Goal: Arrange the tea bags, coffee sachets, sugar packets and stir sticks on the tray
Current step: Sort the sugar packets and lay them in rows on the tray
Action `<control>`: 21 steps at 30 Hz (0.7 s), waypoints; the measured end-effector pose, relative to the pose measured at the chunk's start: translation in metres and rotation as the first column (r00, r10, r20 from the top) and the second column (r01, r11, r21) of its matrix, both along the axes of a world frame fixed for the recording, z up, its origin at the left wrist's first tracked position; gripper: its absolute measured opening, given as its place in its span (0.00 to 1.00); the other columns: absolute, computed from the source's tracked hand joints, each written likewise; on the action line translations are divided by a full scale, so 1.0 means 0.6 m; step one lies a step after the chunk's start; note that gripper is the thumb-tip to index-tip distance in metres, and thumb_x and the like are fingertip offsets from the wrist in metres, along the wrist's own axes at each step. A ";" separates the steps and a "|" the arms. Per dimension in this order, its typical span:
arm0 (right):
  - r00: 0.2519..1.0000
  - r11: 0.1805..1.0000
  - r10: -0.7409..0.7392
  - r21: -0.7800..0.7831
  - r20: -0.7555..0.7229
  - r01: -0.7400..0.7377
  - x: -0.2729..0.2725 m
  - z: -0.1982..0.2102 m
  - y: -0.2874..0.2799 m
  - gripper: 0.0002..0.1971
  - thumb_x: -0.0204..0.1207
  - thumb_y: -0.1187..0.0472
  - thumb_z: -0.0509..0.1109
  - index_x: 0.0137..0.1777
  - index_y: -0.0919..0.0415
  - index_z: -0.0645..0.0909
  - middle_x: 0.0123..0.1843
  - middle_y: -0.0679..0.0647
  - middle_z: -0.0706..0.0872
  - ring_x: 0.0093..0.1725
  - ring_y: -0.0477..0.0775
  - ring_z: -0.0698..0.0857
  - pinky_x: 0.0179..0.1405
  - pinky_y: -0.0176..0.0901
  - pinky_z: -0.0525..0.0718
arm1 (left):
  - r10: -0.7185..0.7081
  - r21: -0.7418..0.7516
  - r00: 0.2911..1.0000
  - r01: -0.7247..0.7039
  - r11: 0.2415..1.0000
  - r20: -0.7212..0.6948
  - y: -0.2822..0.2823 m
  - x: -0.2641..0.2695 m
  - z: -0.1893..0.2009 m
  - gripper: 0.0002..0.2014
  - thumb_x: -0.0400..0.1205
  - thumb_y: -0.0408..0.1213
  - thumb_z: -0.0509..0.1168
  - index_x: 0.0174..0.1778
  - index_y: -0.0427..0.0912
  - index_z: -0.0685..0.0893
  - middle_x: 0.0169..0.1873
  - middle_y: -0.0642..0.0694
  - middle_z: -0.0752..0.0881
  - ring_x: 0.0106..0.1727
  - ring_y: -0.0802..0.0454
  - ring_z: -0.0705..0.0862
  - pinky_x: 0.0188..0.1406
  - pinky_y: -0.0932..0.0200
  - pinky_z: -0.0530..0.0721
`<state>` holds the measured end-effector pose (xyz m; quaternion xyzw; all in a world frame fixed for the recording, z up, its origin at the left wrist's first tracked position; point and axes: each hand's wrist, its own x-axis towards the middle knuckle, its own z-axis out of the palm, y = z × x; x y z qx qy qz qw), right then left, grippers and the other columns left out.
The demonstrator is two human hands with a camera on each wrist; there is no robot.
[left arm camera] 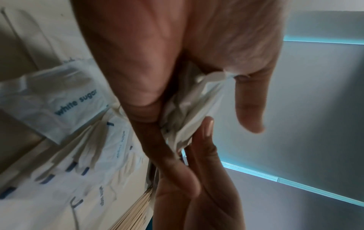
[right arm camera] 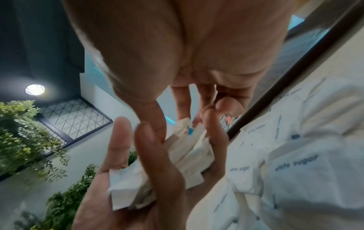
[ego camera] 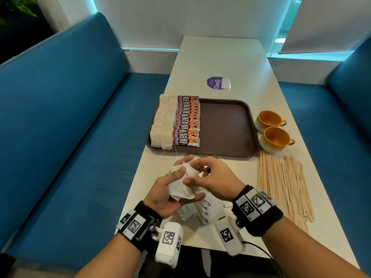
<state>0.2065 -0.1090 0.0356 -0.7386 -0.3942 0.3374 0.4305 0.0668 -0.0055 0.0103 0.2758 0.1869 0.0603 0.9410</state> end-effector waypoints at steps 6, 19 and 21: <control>0.988 0.995 -0.084 0.056 0.133 0.078 -0.004 -0.005 0.013 0.16 0.63 0.45 0.88 0.45 0.48 0.88 0.50 0.50 0.80 0.39 0.35 0.77 0.39 0.30 0.74 | 0.103 0.037 0.993 -0.102 0.994 -0.055 0.000 -0.007 0.012 0.20 0.84 0.36 0.62 0.72 0.54 0.82 0.65 0.44 0.88 0.48 0.47 0.87 0.30 0.56 0.84; 0.927 0.901 0.175 -0.434 0.331 -0.015 0.049 -0.037 -0.023 0.20 0.70 0.42 0.82 0.59 0.46 0.84 0.51 0.44 0.85 0.48 0.42 0.84 0.49 0.39 0.83 | 0.348 0.428 0.887 -0.199 0.881 -0.304 0.101 -0.092 -0.026 0.19 0.77 0.12 0.60 0.45 0.43 0.83 0.42 0.43 0.79 0.43 0.41 0.85 0.27 0.55 0.82; 0.895 0.872 0.241 -0.489 0.376 -0.030 0.034 -0.050 -0.024 0.29 0.65 0.39 0.84 0.65 0.44 0.81 0.56 0.44 0.83 0.55 0.45 0.83 0.57 0.45 0.85 | 0.364 0.648 0.841 -0.021 0.761 -0.400 0.109 -0.090 -0.024 0.15 0.77 0.15 0.67 0.41 0.41 0.85 0.39 0.41 0.78 0.37 0.45 0.81 0.25 0.56 0.78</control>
